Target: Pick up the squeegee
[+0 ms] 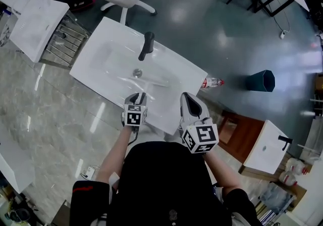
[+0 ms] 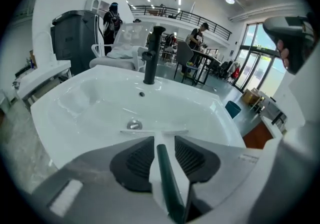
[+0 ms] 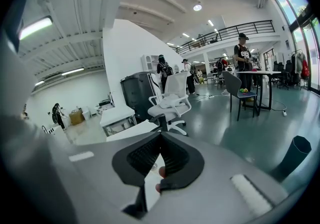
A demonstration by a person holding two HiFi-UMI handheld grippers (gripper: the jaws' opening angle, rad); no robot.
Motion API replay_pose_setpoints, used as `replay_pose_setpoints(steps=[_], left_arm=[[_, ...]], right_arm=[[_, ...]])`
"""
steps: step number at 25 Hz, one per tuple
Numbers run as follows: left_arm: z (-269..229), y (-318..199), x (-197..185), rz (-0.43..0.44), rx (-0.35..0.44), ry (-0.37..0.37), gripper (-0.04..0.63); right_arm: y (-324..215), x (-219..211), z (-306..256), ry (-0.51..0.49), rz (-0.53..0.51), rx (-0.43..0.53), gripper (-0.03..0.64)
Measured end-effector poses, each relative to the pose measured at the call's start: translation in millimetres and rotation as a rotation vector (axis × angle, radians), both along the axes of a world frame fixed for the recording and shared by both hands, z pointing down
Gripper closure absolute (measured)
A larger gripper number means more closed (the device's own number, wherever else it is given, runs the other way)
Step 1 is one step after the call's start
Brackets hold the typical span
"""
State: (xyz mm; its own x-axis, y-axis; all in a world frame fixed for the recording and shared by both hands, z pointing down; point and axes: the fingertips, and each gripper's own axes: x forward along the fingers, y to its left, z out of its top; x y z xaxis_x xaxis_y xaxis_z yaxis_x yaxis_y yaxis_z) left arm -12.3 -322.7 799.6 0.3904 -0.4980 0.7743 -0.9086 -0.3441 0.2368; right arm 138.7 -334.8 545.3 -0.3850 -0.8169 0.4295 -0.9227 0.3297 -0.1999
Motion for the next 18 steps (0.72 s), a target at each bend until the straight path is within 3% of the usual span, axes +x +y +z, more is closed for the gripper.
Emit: replay_pose_setpoints(steps=[7,18], left_arm=[[32,15,5,0.031,-0.148,-0.051,0.443],[59,21,12,0.100,-0.278,-0.150,0.443]], right_arm=[[-3,8,8,0.008,0.014,-0.017,0.614],[-2,21,14,0.011,0.052,-0.025,0.614]])
